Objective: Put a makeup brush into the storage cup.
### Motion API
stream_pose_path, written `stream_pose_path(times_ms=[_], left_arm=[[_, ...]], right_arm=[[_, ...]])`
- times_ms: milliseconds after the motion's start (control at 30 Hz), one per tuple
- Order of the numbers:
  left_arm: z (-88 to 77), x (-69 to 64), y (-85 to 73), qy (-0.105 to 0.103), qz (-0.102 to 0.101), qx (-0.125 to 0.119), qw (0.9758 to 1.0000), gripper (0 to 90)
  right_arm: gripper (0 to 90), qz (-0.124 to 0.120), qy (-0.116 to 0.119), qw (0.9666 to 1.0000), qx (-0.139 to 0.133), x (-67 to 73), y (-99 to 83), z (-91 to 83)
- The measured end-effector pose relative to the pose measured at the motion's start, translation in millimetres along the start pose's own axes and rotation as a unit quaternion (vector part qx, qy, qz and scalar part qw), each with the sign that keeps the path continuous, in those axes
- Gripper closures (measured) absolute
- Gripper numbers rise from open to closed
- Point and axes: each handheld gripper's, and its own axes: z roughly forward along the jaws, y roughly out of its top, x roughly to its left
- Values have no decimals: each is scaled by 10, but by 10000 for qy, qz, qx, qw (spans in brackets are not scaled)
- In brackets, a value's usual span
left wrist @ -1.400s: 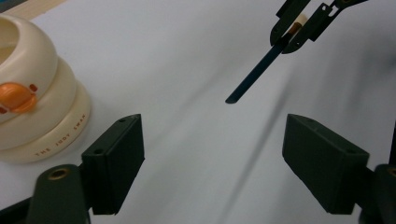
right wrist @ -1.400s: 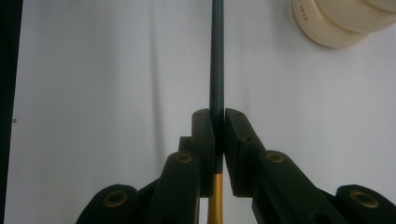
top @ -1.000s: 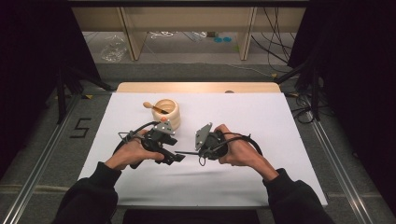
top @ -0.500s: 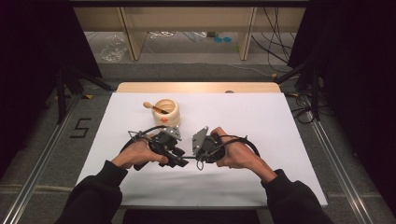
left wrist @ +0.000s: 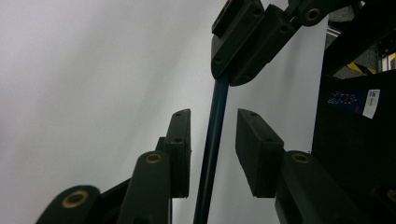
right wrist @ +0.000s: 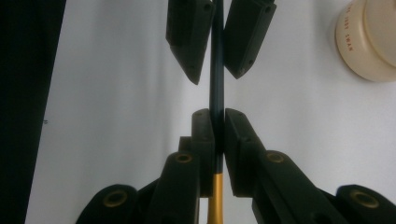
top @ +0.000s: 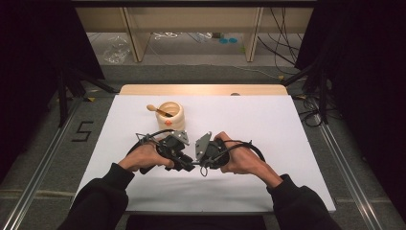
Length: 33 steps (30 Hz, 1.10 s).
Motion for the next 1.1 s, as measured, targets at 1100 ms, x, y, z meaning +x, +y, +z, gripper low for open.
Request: stream_pose_path(times_ms=[1100], left_arm=[[52,46,-22,-305,56,5,9995,837]], right_arm=[[826,-118,42,9999,66,29,14,23]])
